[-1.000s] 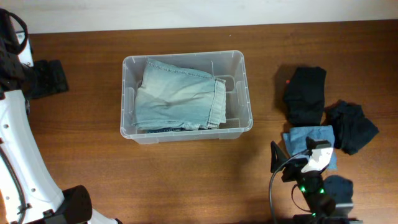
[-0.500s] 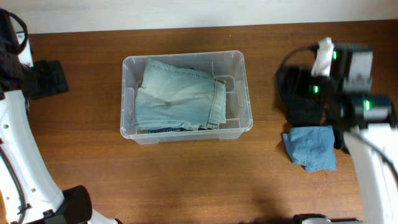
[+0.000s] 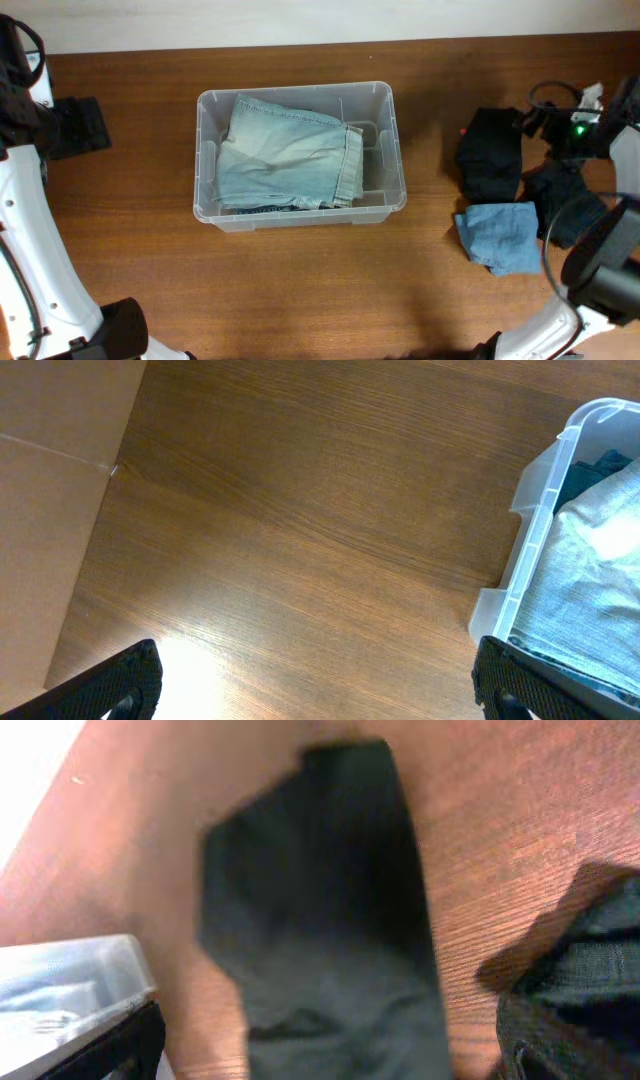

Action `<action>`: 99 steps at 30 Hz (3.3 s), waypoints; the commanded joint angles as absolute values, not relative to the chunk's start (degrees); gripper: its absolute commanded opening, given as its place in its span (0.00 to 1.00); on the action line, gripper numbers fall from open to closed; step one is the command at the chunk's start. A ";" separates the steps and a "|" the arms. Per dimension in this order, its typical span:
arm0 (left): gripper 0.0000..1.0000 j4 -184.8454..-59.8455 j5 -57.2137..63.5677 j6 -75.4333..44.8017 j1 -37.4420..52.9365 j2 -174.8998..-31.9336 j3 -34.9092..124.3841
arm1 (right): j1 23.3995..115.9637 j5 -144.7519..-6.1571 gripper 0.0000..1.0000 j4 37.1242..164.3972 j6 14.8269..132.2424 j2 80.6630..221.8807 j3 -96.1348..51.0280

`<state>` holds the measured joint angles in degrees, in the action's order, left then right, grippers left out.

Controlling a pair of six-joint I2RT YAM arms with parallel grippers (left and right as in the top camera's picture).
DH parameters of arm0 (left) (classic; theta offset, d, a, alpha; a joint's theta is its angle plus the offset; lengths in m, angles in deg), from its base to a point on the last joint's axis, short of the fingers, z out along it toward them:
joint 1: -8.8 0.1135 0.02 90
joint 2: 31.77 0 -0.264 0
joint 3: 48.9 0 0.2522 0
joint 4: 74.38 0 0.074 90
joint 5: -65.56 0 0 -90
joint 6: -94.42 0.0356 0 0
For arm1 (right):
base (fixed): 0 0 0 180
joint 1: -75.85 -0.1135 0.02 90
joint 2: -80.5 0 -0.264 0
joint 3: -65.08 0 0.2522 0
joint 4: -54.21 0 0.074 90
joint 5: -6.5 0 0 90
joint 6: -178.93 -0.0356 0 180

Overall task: Pack container
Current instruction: 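Reach the right gripper to the black clothes and grasp them, then carry the black clothes into the bin with the right gripper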

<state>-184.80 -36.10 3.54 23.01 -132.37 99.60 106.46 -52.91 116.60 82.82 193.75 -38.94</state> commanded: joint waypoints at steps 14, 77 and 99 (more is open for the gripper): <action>0.99 -184.82 -36.69 4.19 23.21 -131.54 99.90 | 103.77 -42.16 0.90 110.37 96.00 208.53 -39.79; 1.00 -184.82 -36.69 4.19 23.21 -131.54 99.90 | 57.54 -76.67 0.31 116.29 73.45 181.10 -48.64; 0.99 -184.82 -36.69 4.19 23.21 -131.54 99.90 | 57.65 -77.98 0.82 123.87 72.31 185.45 -58.37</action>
